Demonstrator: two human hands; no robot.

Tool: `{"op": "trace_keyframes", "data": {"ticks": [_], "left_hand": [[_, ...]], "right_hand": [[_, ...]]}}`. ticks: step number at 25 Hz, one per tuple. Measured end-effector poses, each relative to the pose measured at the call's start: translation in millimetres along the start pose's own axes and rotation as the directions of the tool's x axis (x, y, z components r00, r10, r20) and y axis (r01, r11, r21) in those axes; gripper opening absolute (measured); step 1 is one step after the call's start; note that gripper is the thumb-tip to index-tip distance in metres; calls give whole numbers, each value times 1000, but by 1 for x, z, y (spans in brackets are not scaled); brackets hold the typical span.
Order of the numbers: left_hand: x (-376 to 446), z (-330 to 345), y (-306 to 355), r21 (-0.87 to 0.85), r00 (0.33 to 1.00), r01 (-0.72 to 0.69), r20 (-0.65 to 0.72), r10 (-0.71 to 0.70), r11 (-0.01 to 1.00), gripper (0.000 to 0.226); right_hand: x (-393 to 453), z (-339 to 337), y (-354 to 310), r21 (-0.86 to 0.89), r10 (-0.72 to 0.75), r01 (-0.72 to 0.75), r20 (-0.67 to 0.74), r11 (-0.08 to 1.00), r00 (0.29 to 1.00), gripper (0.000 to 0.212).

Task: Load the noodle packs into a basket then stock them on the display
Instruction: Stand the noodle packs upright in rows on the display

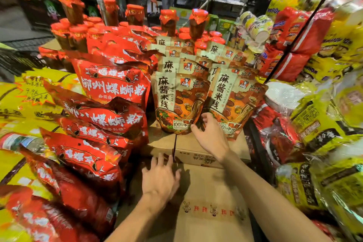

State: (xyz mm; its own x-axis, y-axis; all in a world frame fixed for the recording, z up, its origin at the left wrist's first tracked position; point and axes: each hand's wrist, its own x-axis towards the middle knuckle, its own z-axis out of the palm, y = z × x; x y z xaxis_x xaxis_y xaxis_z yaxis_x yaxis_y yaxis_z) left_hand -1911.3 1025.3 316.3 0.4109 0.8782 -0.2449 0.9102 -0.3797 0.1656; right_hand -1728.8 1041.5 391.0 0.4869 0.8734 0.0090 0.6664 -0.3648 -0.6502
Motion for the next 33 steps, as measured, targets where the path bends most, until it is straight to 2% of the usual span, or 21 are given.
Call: {"op": "trace_keyframes", "data": {"ticks": [6,11,15,18,22,27,31,33], "left_hand": [[-20,-83,19,73,986,-20,-163,32,997,59],[-72,-141,25,76,931,41,-364,-11,996,56],[-137,-168,28,47,864,162,-489,-119,986,50],[-201,-164,8,5,790,306,-560,-250,952,50],[-296,-147,-29,-96,703,453,-573,-422,886,56],[-409,-93,-103,-159,593,667,-478,-648,728,49],[-477,-36,-159,-187,509,759,-428,-747,624,49],[-506,-5,-191,-169,489,799,-377,-787,577,48]], "right_hand": [[-41,-54,-18,-244,-58,47,-38,969,998,60],[-84,-89,-39,-319,-243,223,-26,921,970,54],[-126,-111,-69,-314,-426,406,7,858,905,53],[-167,-110,-88,-231,-554,554,72,800,830,50],[-223,-83,-119,-166,-683,706,176,689,709,47],[-308,-20,-155,4,-823,856,279,517,496,40],[-362,51,-173,21,-879,925,321,379,353,39],[-391,93,-178,13,-871,950,403,312,281,43]]}}
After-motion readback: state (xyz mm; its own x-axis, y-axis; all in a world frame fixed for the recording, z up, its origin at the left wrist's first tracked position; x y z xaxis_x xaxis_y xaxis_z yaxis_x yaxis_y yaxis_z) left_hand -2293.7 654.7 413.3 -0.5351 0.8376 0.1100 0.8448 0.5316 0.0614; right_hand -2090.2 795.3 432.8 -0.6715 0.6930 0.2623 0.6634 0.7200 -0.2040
